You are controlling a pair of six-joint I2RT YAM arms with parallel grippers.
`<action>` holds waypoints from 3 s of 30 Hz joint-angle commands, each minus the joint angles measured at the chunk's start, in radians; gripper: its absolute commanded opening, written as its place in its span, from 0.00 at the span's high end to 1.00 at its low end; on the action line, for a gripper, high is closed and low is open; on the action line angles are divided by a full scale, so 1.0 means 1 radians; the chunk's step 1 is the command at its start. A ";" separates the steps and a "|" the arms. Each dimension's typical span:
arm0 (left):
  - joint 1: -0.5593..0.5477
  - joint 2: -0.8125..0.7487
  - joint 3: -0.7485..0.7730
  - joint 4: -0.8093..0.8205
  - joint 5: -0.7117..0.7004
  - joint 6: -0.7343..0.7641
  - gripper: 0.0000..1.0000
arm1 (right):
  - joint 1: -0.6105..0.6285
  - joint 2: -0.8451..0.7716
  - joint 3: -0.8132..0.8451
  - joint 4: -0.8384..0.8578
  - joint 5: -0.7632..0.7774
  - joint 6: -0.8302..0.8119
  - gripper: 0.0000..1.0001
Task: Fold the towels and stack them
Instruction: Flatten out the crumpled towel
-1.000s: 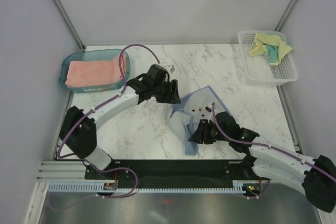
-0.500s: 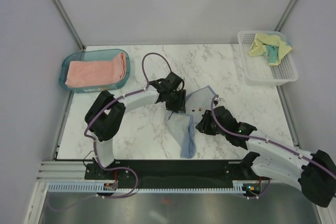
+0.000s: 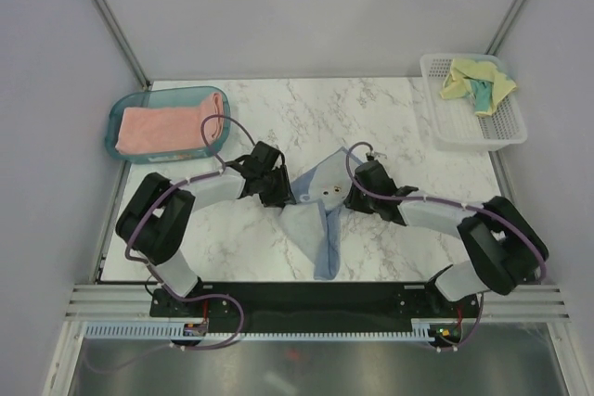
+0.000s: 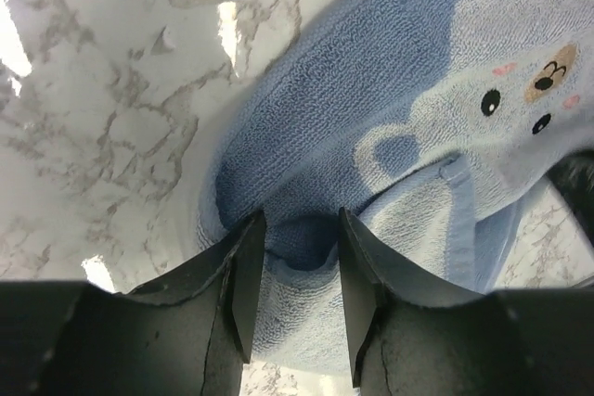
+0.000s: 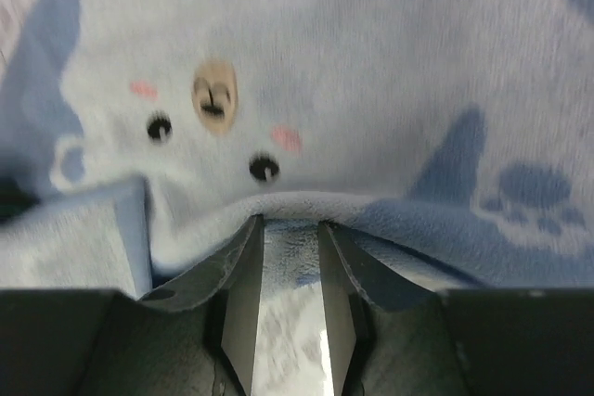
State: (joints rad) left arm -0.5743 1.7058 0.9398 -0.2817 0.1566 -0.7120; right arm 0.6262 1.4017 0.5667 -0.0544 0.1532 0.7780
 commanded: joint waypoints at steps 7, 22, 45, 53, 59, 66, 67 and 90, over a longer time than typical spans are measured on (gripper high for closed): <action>-0.007 -0.124 0.038 0.042 -0.088 -0.018 0.37 | -0.267 0.580 0.592 0.004 -0.185 -0.275 0.62; -0.044 0.124 0.460 -0.051 0.067 0.325 0.32 | -0.287 0.159 0.411 -0.242 -0.314 -0.310 0.54; -0.006 0.367 0.570 -0.116 0.159 0.460 0.39 | 0.087 -0.256 -0.004 -0.194 0.068 -0.281 0.58; 0.002 0.347 0.565 -0.116 0.141 0.453 0.38 | 0.116 -0.142 -0.013 -0.190 0.098 -0.293 0.58; 0.024 0.310 0.559 -0.119 0.155 0.411 0.37 | 0.130 -0.093 -0.024 -0.167 0.117 -0.275 0.60; 0.050 0.217 0.560 -0.120 0.158 0.422 0.35 | 0.132 -0.052 0.001 -0.165 0.135 -0.283 0.98; 0.054 0.207 0.560 -0.120 0.159 0.428 0.34 | 0.130 -0.064 0.004 -0.170 0.144 -0.287 1.00; 0.079 0.448 0.737 -0.120 0.531 0.844 0.39 | -0.109 -0.227 0.160 -0.337 -0.282 -0.422 1.00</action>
State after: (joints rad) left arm -0.4950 2.0945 1.6207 -0.4107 0.6212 0.0772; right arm 0.5247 1.1774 0.7128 -0.3878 -0.0795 0.3843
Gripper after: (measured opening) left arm 0.611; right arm 0.011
